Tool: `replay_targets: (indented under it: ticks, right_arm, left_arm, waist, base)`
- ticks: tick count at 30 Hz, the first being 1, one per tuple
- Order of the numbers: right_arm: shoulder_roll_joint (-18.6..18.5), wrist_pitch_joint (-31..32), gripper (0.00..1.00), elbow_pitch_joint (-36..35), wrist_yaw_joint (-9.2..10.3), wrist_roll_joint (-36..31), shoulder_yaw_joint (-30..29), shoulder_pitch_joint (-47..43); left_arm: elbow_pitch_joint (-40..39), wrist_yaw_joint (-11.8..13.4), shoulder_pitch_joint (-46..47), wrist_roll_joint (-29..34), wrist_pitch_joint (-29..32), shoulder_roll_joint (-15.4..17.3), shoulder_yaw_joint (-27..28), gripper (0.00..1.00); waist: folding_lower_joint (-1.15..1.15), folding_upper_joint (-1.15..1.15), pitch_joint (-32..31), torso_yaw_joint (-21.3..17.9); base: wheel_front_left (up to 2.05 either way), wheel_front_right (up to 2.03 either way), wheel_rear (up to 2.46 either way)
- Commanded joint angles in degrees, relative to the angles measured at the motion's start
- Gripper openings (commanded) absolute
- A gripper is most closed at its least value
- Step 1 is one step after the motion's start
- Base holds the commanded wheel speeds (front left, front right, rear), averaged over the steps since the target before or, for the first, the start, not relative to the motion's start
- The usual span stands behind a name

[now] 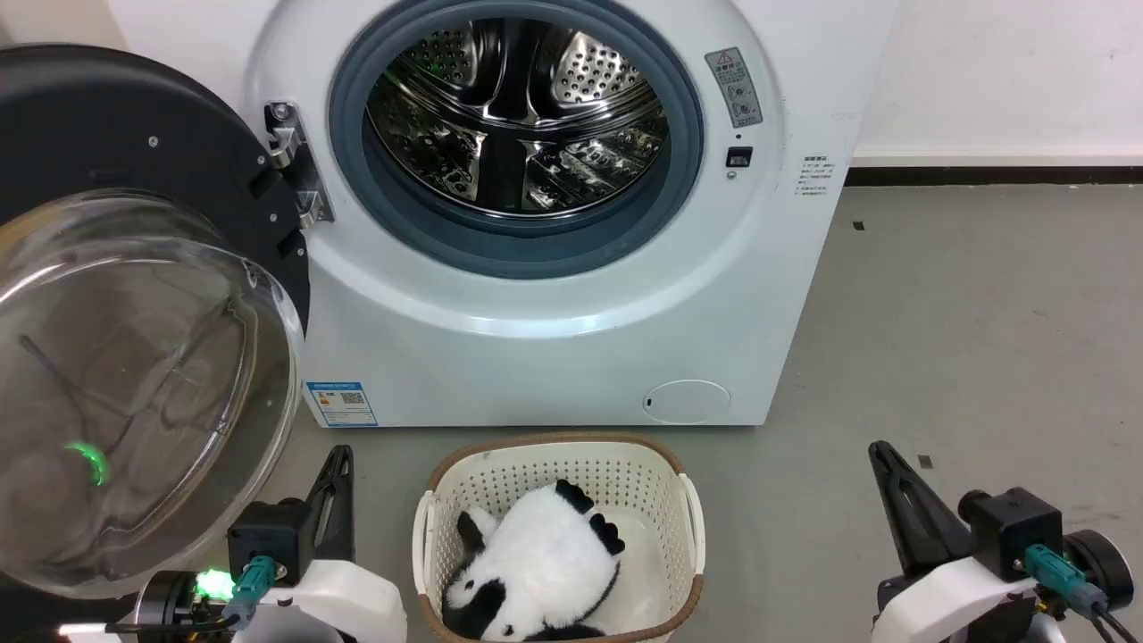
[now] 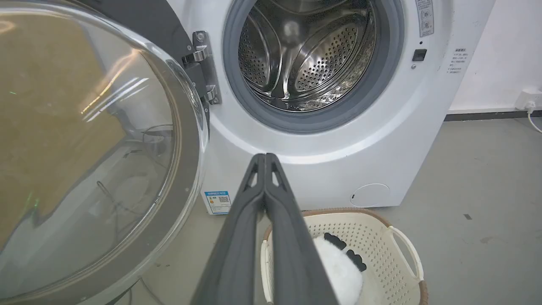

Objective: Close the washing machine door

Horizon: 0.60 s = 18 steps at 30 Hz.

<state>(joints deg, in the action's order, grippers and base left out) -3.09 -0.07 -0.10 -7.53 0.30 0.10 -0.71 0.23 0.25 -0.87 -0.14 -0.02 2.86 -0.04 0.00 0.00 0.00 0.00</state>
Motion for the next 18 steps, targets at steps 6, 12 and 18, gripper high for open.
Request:
replay_targets:
  ticks: [6,12,18]
  right_arm:
    - [0.0,0.0,1.0,0.0,0.0,0.0,0.1,0.0]
    - [0.0,-0.8,1.0,0.0,0.0,0.7,-0.2,-0.2]
    - [0.0,-1.5,1.0,-0.1,0.0,1.2,-0.3,-0.3]
  left_arm:
    - [0.1,0.1,0.0,0.0,0.0,0.0,0.0,1.0]
    - [0.0,0.4,-0.2,-0.3,-0.7,0.0,-0.4,1.0]
    - [-0.1,0.7,-0.4,-0.6,-1.5,0.0,-0.6,1.0]
  waist:
    - [0.0,0.0,0.0,0.0]
    - [0.0,0.0,0.1,0.0]
    - [0.0,0.0,0.2,0.0]
  base:
    - [0.0,0.0,0.0]
    - [0.0,0.0,0.0]
    - [0.0,0.0,0.0]
